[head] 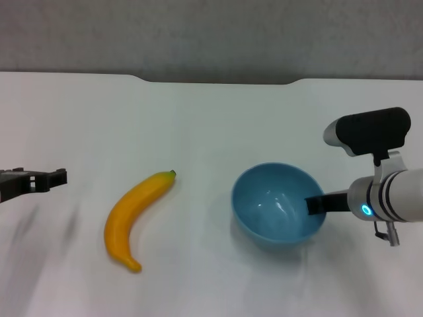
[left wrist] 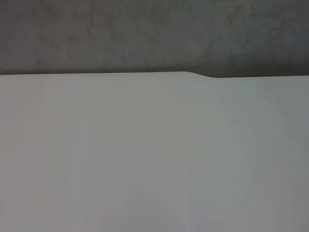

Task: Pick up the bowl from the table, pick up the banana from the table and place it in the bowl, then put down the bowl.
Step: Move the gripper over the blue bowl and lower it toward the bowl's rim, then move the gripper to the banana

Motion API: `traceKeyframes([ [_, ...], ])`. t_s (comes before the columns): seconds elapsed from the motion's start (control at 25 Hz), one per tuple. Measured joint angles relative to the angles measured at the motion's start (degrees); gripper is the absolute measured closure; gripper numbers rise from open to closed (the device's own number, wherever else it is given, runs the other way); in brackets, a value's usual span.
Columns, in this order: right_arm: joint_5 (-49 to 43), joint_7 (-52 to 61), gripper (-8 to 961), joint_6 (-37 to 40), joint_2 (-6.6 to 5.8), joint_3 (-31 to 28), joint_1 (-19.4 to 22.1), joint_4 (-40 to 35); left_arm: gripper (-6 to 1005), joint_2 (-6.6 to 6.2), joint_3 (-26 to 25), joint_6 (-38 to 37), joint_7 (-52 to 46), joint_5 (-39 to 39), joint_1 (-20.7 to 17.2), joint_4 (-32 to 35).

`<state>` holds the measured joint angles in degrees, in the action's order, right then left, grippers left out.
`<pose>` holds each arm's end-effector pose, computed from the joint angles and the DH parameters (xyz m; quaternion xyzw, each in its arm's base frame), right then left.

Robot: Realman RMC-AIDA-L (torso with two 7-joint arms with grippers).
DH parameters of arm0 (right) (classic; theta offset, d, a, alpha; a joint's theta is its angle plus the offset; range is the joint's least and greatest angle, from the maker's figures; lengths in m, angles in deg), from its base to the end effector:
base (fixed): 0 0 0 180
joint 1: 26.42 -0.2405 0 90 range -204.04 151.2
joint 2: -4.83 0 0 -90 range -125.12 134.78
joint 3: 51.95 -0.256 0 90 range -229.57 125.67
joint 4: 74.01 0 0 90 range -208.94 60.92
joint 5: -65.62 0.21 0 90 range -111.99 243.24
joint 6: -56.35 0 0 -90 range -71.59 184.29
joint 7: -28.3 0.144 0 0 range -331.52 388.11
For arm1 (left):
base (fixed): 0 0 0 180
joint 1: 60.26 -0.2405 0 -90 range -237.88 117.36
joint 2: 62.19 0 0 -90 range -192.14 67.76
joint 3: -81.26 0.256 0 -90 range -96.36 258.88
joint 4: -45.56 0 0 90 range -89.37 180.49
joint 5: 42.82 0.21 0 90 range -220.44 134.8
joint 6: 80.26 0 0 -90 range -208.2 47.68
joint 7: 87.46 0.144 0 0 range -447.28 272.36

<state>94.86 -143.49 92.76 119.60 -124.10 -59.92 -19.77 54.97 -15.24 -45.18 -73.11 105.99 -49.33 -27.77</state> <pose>0.2373 0.3939 -0.0695 -0.8054 0.4604 -0.0394 0.3712 -0.3046 0.3610 0.0415 -0.7326 -0.4728 -0.0489 0.4872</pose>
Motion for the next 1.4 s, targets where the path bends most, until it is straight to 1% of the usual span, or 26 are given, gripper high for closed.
traceKeyframes([
  [0.12, 0.0, 0.0, 793, -0.1, -0.06, 0.0, 0.3, 0.9, 174, 0.00, 0.2, -0.4, 0.0, -0.5, -0.3, 0.0],
  [0.24, -0.1, 0.0, 901, -0.1, -0.13, -0.1, 0.7, 1.5, 175, 0.00, 0.4, -0.5, 0.0, -0.6, -0.4, -0.3],
  [0.56, -1.8, 0.0, 905, -0.1, -0.07, 0.0, 1.0, 2.2, 179, 0.00, 0.6, -0.8, 0.0, -0.6, -0.6, -0.1],
  [0.84, -3.6, 0.0, 908, -0.5, -0.07, -0.5, 2.6, 4.9, 183, -0.02, 1.6, -1.7, 0.0, -0.6, -1.0, -0.6],
  [1.0, -4.7, 0.0, 911, -1.5, -0.14, -0.5, 4.5, 7.8, 185, -0.02, 1.6, -1.8, 0.0, -0.6, -1.2, -0.6],
  [1.28, -5.3, 0.0, 917, -2.9, -0.18, -0.6, 6.1, 9.6, 189, 0.00, 1.6, -1.6, 0.0, -0.6, -1.2, -0.6],
  [1.4, -5.7, 0.0, 919, -3.6, -0.21, -0.9, 6.8, 10.1, 191, -0.04, 3.1, -1.2, 0.0, -0.6, -1.2, -0.6],
])
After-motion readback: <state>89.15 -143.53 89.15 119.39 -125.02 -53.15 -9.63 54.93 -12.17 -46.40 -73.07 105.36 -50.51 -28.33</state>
